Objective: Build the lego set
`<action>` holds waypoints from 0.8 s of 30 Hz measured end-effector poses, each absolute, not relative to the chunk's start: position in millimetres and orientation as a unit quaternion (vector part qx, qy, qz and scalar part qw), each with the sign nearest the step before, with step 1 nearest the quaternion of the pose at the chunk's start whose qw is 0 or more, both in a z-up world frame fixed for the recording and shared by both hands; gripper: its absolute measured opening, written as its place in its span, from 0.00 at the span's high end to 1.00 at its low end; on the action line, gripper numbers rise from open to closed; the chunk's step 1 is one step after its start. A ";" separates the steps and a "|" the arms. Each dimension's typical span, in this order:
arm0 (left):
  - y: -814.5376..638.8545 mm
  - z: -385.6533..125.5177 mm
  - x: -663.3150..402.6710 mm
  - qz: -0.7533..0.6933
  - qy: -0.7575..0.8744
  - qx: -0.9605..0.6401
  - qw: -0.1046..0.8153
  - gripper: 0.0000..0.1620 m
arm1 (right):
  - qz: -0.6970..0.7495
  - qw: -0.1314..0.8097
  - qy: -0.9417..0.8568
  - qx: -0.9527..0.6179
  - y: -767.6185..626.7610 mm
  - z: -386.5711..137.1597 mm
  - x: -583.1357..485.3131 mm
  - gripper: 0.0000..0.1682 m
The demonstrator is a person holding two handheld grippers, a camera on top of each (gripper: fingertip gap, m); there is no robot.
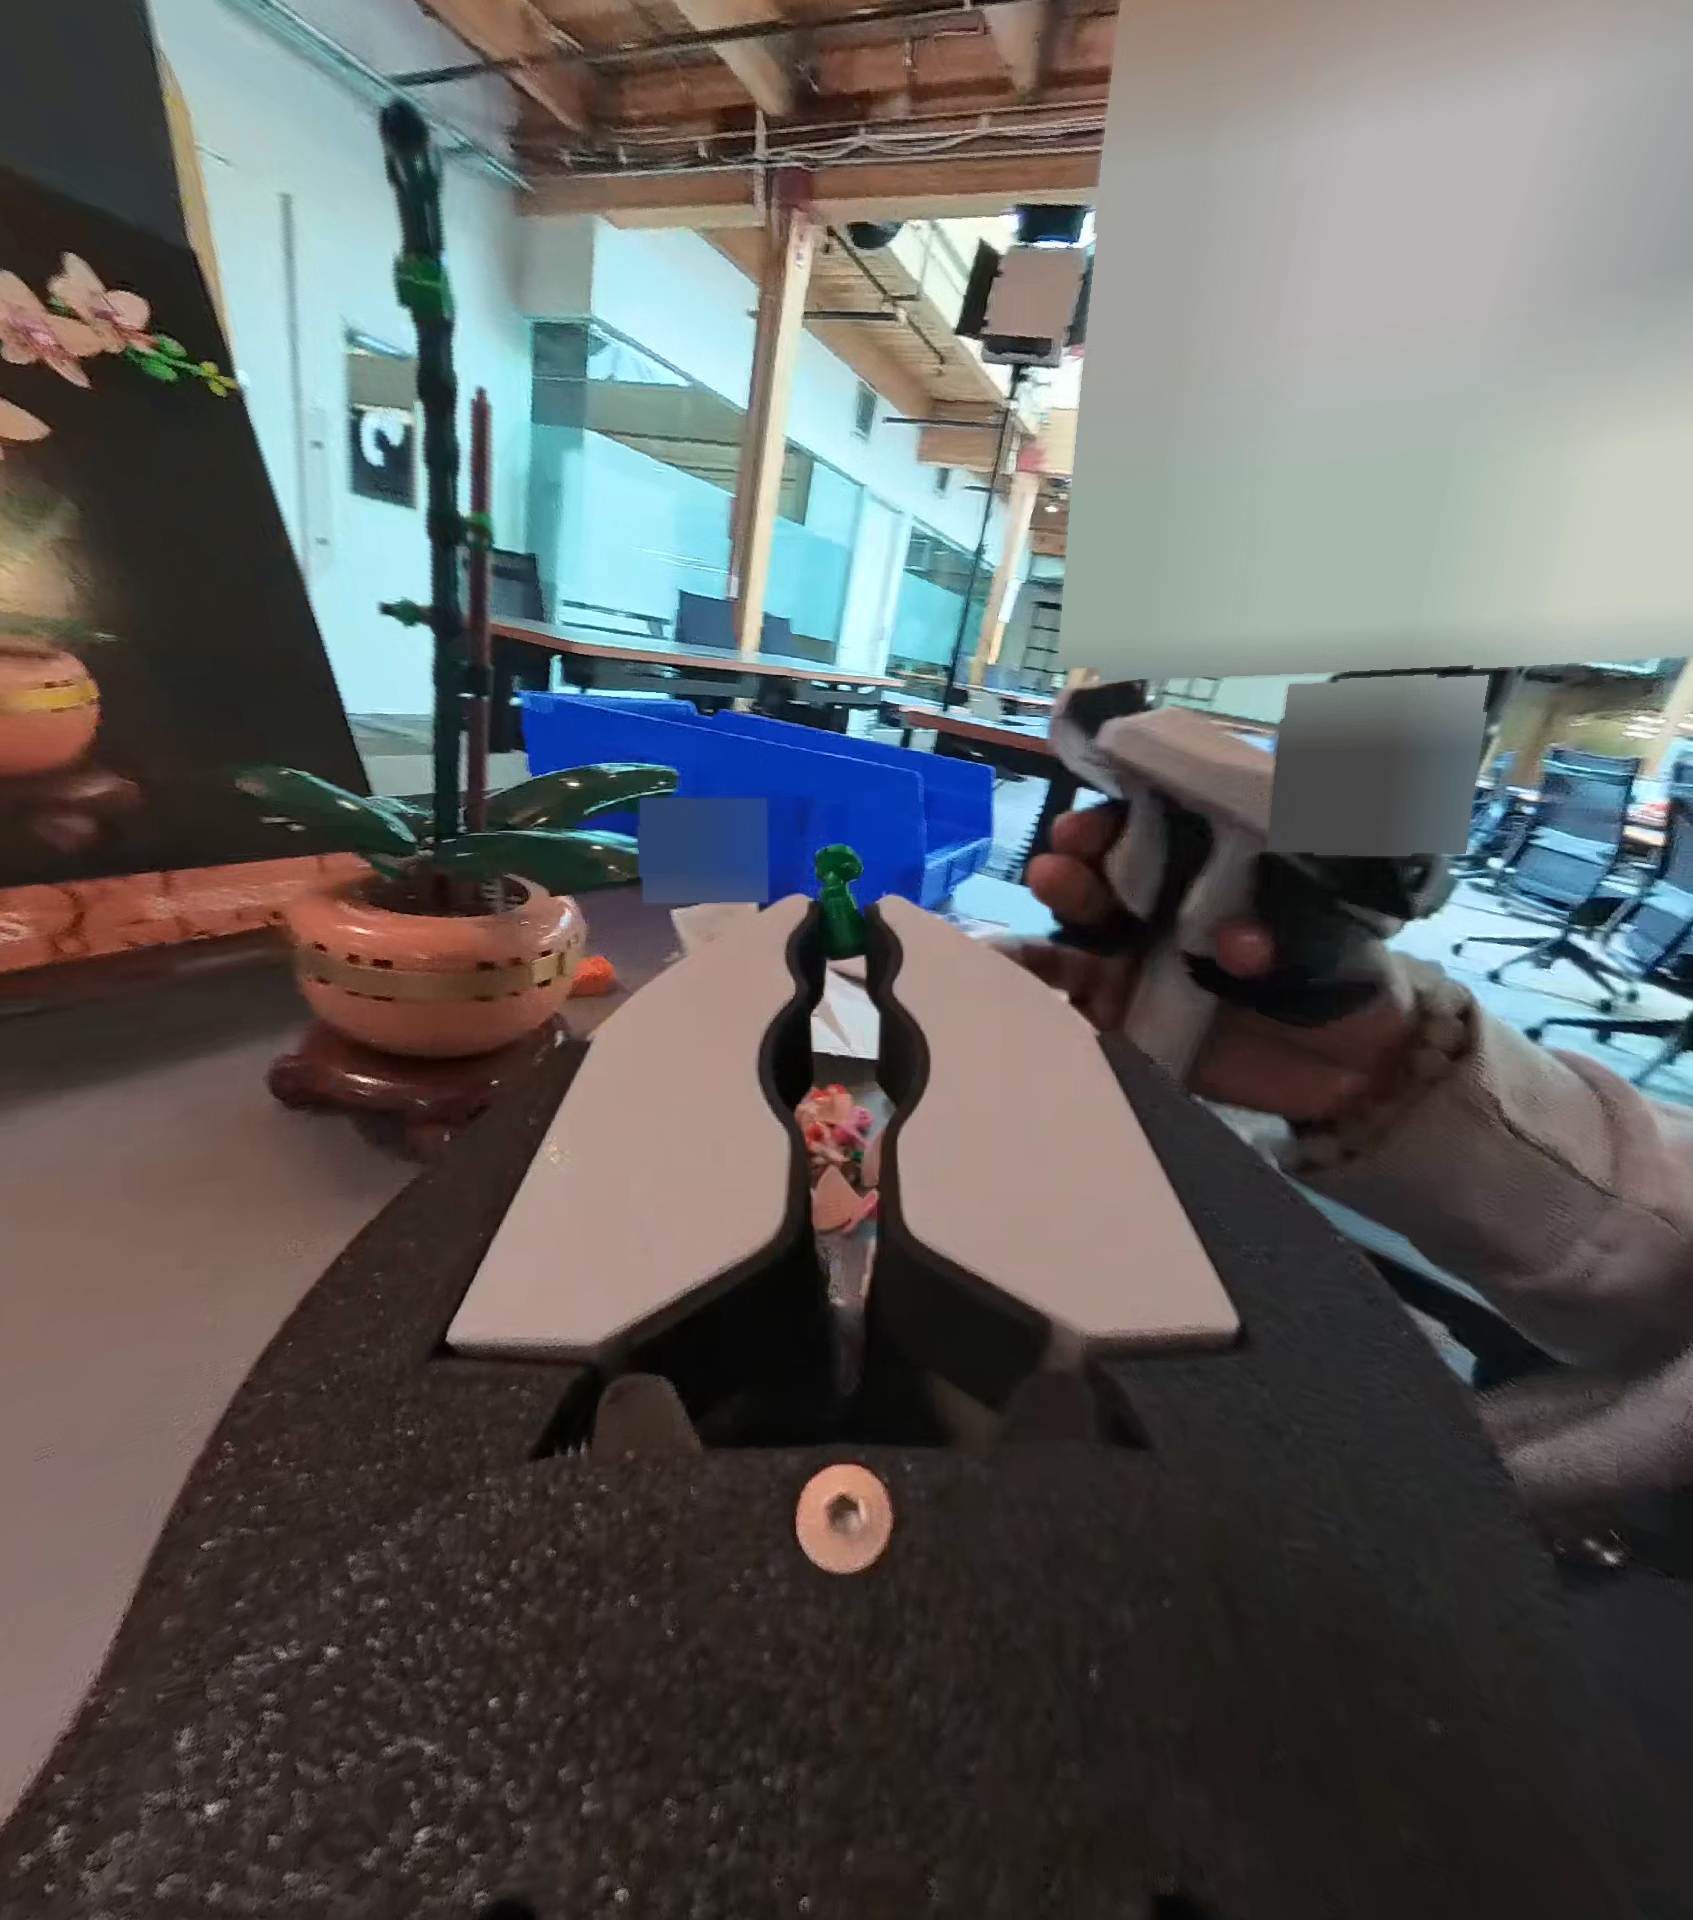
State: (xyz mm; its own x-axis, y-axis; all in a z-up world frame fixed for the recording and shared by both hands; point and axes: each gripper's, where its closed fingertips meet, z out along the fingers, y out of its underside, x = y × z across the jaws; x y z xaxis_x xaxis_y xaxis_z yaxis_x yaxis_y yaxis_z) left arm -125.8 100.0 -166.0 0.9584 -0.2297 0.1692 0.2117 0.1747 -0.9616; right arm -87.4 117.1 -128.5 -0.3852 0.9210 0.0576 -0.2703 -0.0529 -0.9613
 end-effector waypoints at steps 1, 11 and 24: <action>99.4 -165.9 -122.6 -0.144 0.022 -0.627 0.766 0.96 | 0.601 0.486 -0.548 -0.321 124.3 -133.3 -89.3 0.94; 102.4 -182.1 -101.4 -0.035 0.144 -0.669 0.728 0.96 | 0.508 0.404 -0.701 -0.295 92.2 -163.2 -95.0 0.78; 101.0 -180.8 -98.4 -0.040 0.157 -0.662 0.732 0.96 | 0.631 0.395 -0.580 -0.331 96.0 -151.5 -83.2 0.36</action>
State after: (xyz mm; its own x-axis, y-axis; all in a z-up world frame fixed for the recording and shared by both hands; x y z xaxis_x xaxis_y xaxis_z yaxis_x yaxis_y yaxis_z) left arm -98.4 101.0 -180.8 0.9473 -0.2669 -0.1772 -0.1496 0.1206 -0.9814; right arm -83.2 96.0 -151.5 -0.4688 0.8823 0.0414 -0.1159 -0.0150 -0.9932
